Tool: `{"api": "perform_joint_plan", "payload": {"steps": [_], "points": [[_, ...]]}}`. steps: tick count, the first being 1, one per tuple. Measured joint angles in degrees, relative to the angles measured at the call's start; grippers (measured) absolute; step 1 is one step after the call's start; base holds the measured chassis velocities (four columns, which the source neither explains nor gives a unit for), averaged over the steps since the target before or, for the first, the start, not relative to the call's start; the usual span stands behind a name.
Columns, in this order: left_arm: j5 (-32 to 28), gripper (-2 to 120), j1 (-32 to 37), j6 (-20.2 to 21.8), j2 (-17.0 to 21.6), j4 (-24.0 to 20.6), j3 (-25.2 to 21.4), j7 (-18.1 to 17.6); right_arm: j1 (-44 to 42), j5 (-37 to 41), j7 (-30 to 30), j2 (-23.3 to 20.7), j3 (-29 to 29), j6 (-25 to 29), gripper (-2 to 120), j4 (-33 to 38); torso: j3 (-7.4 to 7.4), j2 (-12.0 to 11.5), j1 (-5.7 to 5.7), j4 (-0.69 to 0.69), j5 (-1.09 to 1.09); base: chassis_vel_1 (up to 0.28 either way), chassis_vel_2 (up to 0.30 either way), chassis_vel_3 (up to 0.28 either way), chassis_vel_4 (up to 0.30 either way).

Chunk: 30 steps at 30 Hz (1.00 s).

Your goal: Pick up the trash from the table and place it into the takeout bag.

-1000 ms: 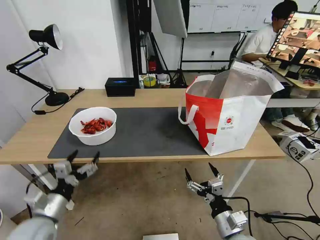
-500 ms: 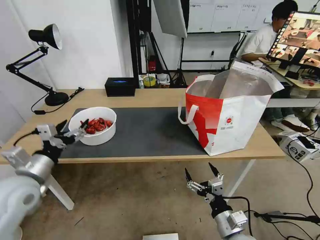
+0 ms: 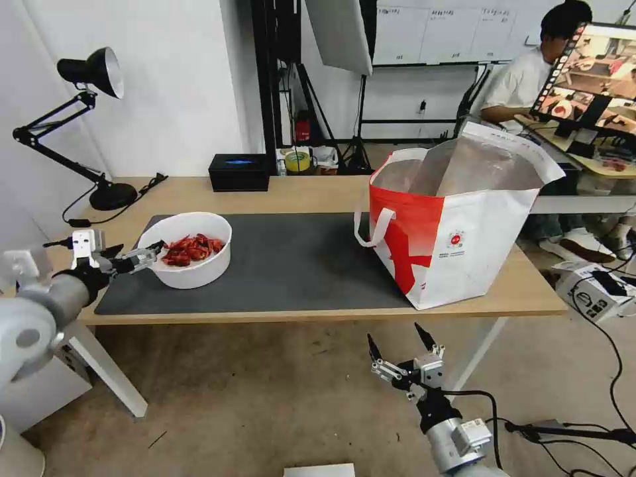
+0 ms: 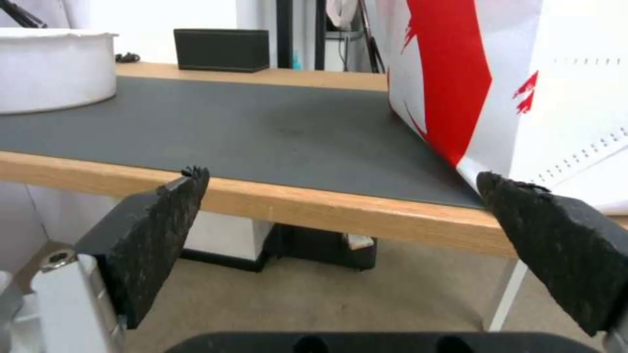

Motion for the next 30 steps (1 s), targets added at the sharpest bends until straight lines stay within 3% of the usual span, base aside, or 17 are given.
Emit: {"api": "perform_joint_plan", "payload": {"steps": [2,4,7,18,30], "points": [[-2.14,100,-0.93,1.54,0.52,0.52,0.44,-1.75,0.00,0.00,0.00,0.00,0.00,0.00,100,0.00,0.00,0.00,0.00,0.00,0.00,0.000,0.000,0.000,0.000],[-6.65,100,-1.59,3.74,1.12,1.70,0.30,-6.51,-0.01,0.00,0.00,0.00,0.00,0.00,100,0.00,0.00,0.00,0.00,0.02,0.00,0.000,0.000,0.000,0.000],[-9.31,100,-2.37,4.77,1.44,3.31,0.37,-8.67,0.00,0.00,0.00,0.00,0.00,0.00,100,0.00,0.00,0.00,-0.01,0.03,0.00,0.000,0.000,0.000,0.000],[-15.77,100,-9.96,6.32,1.05,10.67,5.85,-11.04,0.00,0.00,0.00,0.00,0.00,0.00,100,0.00,0.00,0.01,0.00,0.01,0.00,0.000,0.000,0.000,0.000],[-16.64,100,-15.39,6.62,-0.26,15.12,10.47,-11.62,0.00,0.00,0.00,0.00,0.00,0.00,100,0.00,0.00,0.01,0.00,0.02,0.01,0.000,0.000,0.000,0.000]]}}
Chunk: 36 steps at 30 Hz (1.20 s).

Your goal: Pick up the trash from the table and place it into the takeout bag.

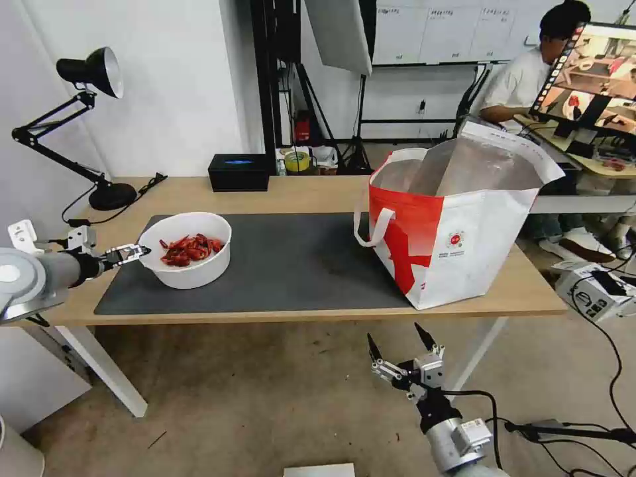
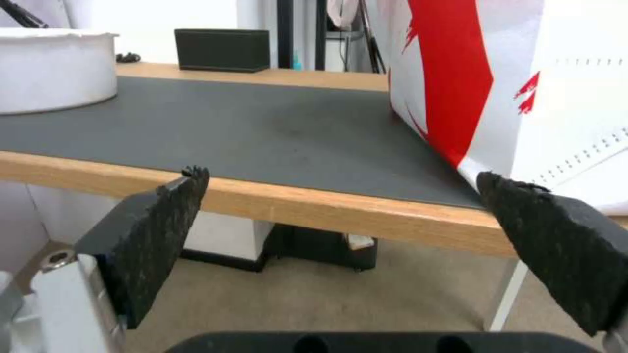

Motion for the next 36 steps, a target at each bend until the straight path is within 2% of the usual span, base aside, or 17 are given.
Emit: {"api": "perform_joint_plan", "payload": {"steps": [6,17,23,25,26,29,30,32,34,35,36], "points": [[-0.18,100,-4.00,-0.01,-2.33,2.76,3.74,-0.95,0.00,0.00,0.00,0.00,0.00,0.00,100,0.00,0.00,0.00,0.00,0.00,0.00,0.000,0.000,0.000,0.000],[2.14,99,-9.06,-0.14,-3.21,5.53,9.28,-1.21,0.00,0.00,0.00,0.00,0.00,0.00,100,0.00,0.00,0.00,0.00,-0.01,0.00,0.000,0.000,0.000,0.000],[3.40,85,-10.80,-0.09,-3.41,6.99,11.74,-1.18,0.00,0.00,0.00,0.00,0.00,0.00,100,0.00,0.00,0.00,0.00,0.00,0.00,0.000,0.000,0.000,0.000],[3.75,76,-11.84,-0.09,-3.41,7.52,13.10,-1.18,0.00,0.00,0.00,0.00,0.00,0.00,100,0.00,0.00,0.00,0.00,0.00,0.00,0.000,0.000,0.000,0.000],[3.75,76,-11.84,-0.09,-3.41,7.52,13.10,-1.18,0.00,0.00,0.00,0.00,0.00,0.00,100,0.00,0.00,0.00,0.00,0.00,0.00,0.000,0.000,0.000,0.000],[3.78,61,-13.58,-0.08,-3.62,8.19,15.03,-1.29,0.00,0.00,0.00,0.00,0.00,0.00,100,0.00,0.00,0.00,-0.01,0.00,0.00,0.000,0.000,0.000,0.000],[3.78,61,-13.58,-0.08,-3.62,8.19,15.03,-1.29,0.00,0.00,0.00,0.00,0.00,0.00,100,0.00,0.00,0.00,-0.01,0.00,0.00,0.000,0.000,0.000,0.000],[3.78,51,-14.46,-0.10,-3.92,8.46,16.07,-2.09,0.00,0.00,0.00,0.00,0.00,0.00,100,0.00,0.00,0.00,0.00,0.00,0.01,0.000,0.000,0.000,0.000],[3.78,51,-14.46,-0.10,-3.92,8.46,16.07,-2.09,0.00,0.00,0.00,0.00,0.00,0.00,100,0.00,0.00,0.00,0.00,0.00,0.01,0.000,0.000,0.000,0.000],[3.80,39,-15.10,-0.11,-4.14,8.53,16.85,-2.96,0.00,0.00,0.00,0.00,0.00,0.00,100,0.00,-0.01,0.00,-0.01,0.00,0.01,0.000,0.000,0.000,0.000],[3.80,36,-15.28,-0.12,-4.17,8.55,17.07,-3.26,0.00,0.00,0.00,0.00,0.00,0.00,100,0.00,-0.01,0.00,-0.01,0.00,0.01,0.000,0.000,0.000,0.000]]}}
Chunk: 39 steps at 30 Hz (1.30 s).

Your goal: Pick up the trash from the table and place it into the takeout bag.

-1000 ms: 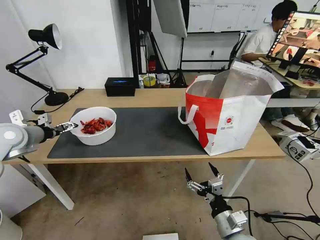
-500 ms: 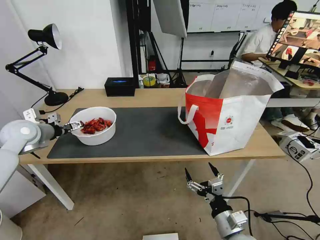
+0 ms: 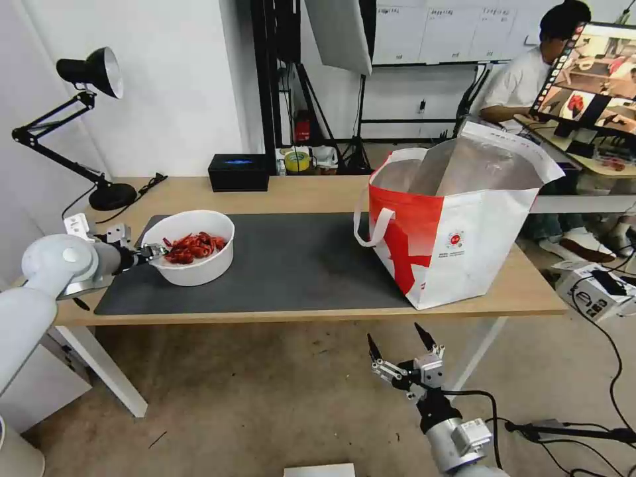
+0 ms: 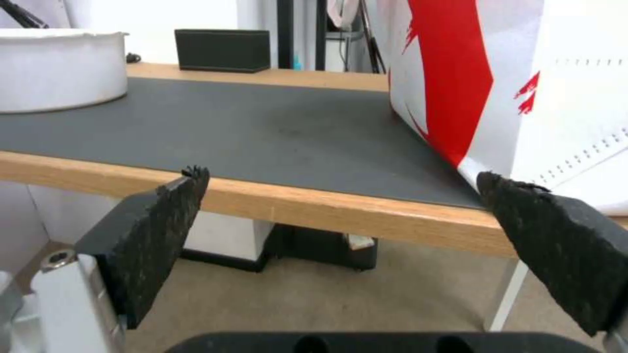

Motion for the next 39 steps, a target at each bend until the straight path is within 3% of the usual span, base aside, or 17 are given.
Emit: {"api": "perform_joint_plan", "payload": {"steps": [11,28,39], "points": [[-0.47,0,-0.49,0.03,1.04,-0.17,0.55,-0.23,0.00,0.00,0.00,0.00,0.00,0.00,100,0.00,0.01,0.00,0.01,-0.01,-0.03,0.000,0.000,0.000,0.000],[-3.85,0,-0.40,-0.12,2.58,-3.75,-0.92,-0.12,0.00,0.00,0.00,0.00,0.00,0.00,100,-0.01,0.00,0.00,0.00,0.00,-0.02,0.000,0.000,0.000,0.000],[-6.48,0,-6.77,-1.41,3.00,-6.74,0.84,0.40,0.00,0.00,0.00,0.00,0.00,0.00,100,0.00,0.01,0.00,0.01,0.00,-0.01,0.000,0.000,0.000,0.000]]}}
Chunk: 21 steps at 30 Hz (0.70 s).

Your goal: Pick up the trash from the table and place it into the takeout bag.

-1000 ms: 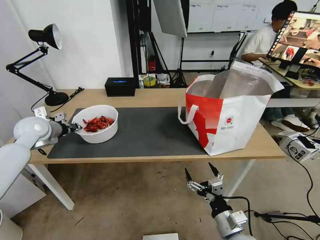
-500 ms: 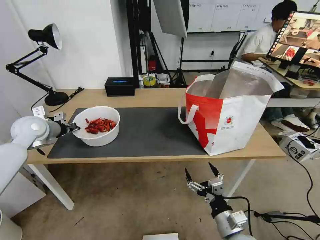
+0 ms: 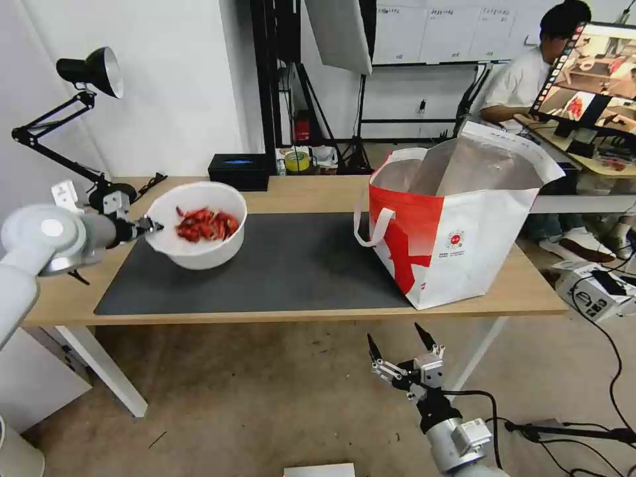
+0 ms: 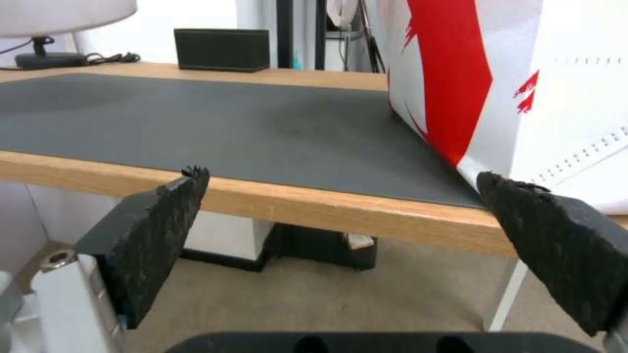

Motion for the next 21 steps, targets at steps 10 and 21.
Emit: {"api": "perform_joint_plan", "payload": {"steps": [10,21], "points": [[1.39,0,-5.06,-1.54,-1.72,-4.64,3.14,2.47,0.00,0.00,-0.01,0.00,0.00,0.00,100,0.00,0.00,0.00,0.00,0.00,0.00,0.000,0.000,0.000,0.000],[1.84,0,-12.37,-1.89,-3.59,-4.55,8.70,3.23,0.00,0.00,0.00,0.00,0.00,0.00,100,0.00,0.00,0.00,0.00,0.00,0.00,0.000,0.000,0.000,0.000]]}}
